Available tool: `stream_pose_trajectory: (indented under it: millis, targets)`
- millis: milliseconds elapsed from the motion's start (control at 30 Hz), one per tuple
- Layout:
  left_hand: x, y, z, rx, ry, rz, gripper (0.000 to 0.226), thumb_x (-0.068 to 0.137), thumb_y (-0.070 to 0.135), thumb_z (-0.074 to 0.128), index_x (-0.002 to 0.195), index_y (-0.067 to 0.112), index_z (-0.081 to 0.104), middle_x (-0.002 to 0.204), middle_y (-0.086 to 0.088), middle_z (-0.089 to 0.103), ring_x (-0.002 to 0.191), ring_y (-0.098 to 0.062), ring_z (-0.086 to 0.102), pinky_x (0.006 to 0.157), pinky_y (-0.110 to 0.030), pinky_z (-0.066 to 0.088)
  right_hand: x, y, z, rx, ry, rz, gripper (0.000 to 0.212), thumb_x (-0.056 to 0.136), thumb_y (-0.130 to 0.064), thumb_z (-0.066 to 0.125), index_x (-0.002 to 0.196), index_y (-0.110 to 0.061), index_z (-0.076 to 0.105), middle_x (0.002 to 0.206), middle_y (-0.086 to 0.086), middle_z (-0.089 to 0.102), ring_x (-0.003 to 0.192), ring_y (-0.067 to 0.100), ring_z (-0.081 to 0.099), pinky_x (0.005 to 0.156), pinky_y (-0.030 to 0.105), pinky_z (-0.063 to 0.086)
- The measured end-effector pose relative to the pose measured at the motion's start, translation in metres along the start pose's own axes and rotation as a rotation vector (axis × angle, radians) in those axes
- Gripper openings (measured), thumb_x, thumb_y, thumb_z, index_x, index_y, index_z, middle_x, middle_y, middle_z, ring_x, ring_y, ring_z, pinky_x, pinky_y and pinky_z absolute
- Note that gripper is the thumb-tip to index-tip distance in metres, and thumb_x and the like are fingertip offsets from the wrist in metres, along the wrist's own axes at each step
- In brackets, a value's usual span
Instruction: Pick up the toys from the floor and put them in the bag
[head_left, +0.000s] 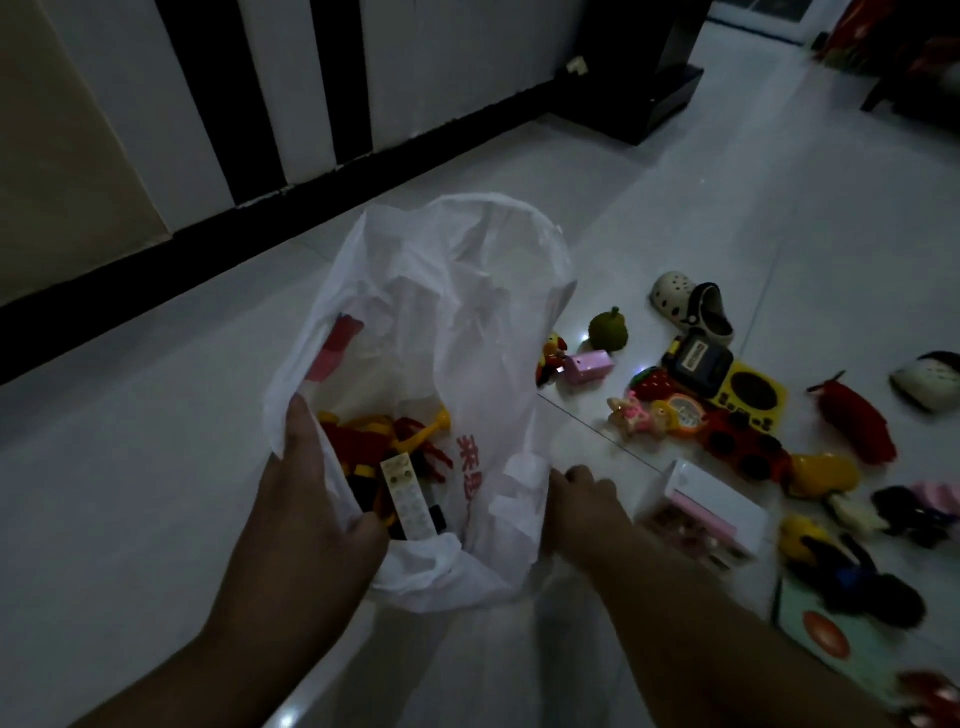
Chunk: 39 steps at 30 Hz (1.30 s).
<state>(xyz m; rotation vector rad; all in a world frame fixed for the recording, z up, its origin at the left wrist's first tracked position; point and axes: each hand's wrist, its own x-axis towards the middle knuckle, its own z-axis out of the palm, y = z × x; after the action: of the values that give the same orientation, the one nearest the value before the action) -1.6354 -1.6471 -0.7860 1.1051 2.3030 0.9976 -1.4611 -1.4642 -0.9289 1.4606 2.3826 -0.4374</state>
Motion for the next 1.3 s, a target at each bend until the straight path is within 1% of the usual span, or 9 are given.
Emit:
stream_pose_trajectory:
  millis: [133, 267, 433, 600, 767, 967, 1133, 1233, 1300]
  targets:
    - [-0.002, -0.001, 0.001, 0.006, -0.020, -0.036, 0.100, 0.081, 0.010, 0.064, 0.150, 0.027, -0.006, 0.149, -0.012, 0.031, 0.126, -0.027, 0.043, 0.084, -0.029, 0.040, -0.038, 0.027, 0.015, 0.145, -0.006, 0.069, 0.060, 0.083, -0.048, 0.059, 0.136, -0.033, 0.034, 0.137, 0.003, 0.040, 0.115, 0.024, 0.047, 0.087, 0.031, 0.044]
    - [-0.004, -0.006, 0.001, 0.011, -0.012, -0.033, 0.104, 0.081, 0.013, 0.065, 0.149, 0.030, -0.011, 0.153, -0.009, 0.026, 0.131, -0.024, 0.040, 0.088, -0.027, 0.041, -0.070, 0.025, -0.029, 0.440, 0.378, 0.057, 0.067, 0.077, -0.038, 0.073, 0.135, -0.031, 0.040, 0.138, 0.006, 0.040, 0.112, 0.017, 0.045, 0.083, 0.025, 0.040]
    - [-0.007, -0.006, -0.004, 0.004, -0.015, -0.026, 0.103, 0.081, 0.016, 0.067, 0.149, 0.029, -0.010, 0.152, -0.009, 0.028, 0.129, -0.024, 0.042, 0.082, -0.024, 0.038, -0.100, -0.035, -0.127, 0.512, 0.749, -0.326, 0.069, 0.069, -0.039, 0.079, 0.129, -0.028, 0.045, 0.125, 0.005, 0.047, 0.101, 0.009, 0.044, 0.072, 0.010, 0.033]
    - [-0.007, -0.013, -0.016, -0.096, 0.024, -0.022, 0.096, 0.077, 0.040, 0.072, 0.146, 0.037, 0.004, 0.136, -0.006, 0.047, 0.113, -0.023, 0.054, 0.081, -0.034, 0.050, -0.115, -0.120, -0.151, 0.352, 0.468, -0.662, 0.068, 0.074, -0.053, 0.069, 0.131, -0.038, 0.035, 0.133, -0.001, 0.041, 0.112, 0.015, 0.045, 0.091, 0.029, 0.045]
    - [-0.018, -0.017, -0.024, -0.046, -0.019, -0.057, 0.101, 0.082, 0.018, 0.066, 0.149, 0.032, -0.009, 0.139, -0.012, 0.036, 0.113, -0.024, 0.048, 0.077, -0.026, 0.041, -0.083, -0.152, -0.121, -0.033, 0.182, -0.479, 0.072, 0.081, -0.056, 0.059, 0.142, -0.035, 0.027, 0.153, 0.006, 0.024, 0.140, 0.031, 0.022, 0.111, 0.060, 0.012]
    - [-0.019, -0.027, -0.025, 0.033, -0.043, -0.084, 0.101, 0.084, 0.015, 0.062, 0.147, 0.034, -0.015, 0.138, -0.013, 0.035, 0.086, -0.014, 0.043, 0.052, -0.017, 0.035, -0.046, -0.122, -0.186, -0.043, 0.720, -0.263, 0.087, 0.084, -0.048, 0.058, 0.148, -0.036, 0.000, 0.159, 0.009, -0.010, 0.144, 0.036, -0.012, 0.110, 0.062, -0.003]
    - [-0.014, -0.030, -0.024, 0.032, 0.008, -0.090, 0.099, 0.084, 0.010, 0.062, 0.149, 0.032, -0.009, 0.136, -0.017, 0.039, 0.092, -0.022, 0.051, 0.056, -0.021, 0.038, -0.013, -0.095, -0.219, 0.477, 0.586, 0.055, 0.078, 0.086, -0.038, 0.062, 0.148, -0.022, 0.017, 0.142, 0.015, 0.042, 0.127, 0.034, 0.044, 0.105, 0.050, 0.032]
    - [-0.008, -0.029, -0.021, 0.026, 0.005, -0.100, 0.101, 0.084, 0.013, 0.064, 0.149, 0.029, -0.012, 0.138, -0.019, 0.038, 0.109, -0.031, 0.052, 0.068, -0.027, 0.040, -0.009, -0.075, -0.217, 0.574, 0.612, 0.070, 0.022, 0.092, -0.028, 0.051, 0.101, -0.011, 0.060, 0.094, 0.011, 0.060, 0.090, 0.029, 0.058, 0.070, 0.027, 0.036]
    - [-0.004, -0.028, -0.020, 0.003, 0.009, -0.076, 0.101, 0.084, 0.011, 0.063, 0.149, 0.028, -0.013, 0.134, -0.019, 0.041, 0.098, -0.028, 0.054, 0.060, -0.024, 0.039, -0.009, -0.064, -0.219, 0.585, 0.644, 0.088, 0.025, 0.093, -0.026, 0.045, 0.086, -0.010, 0.062, 0.088, 0.010, 0.062, 0.079, 0.027, 0.054, 0.066, 0.026, 0.034]
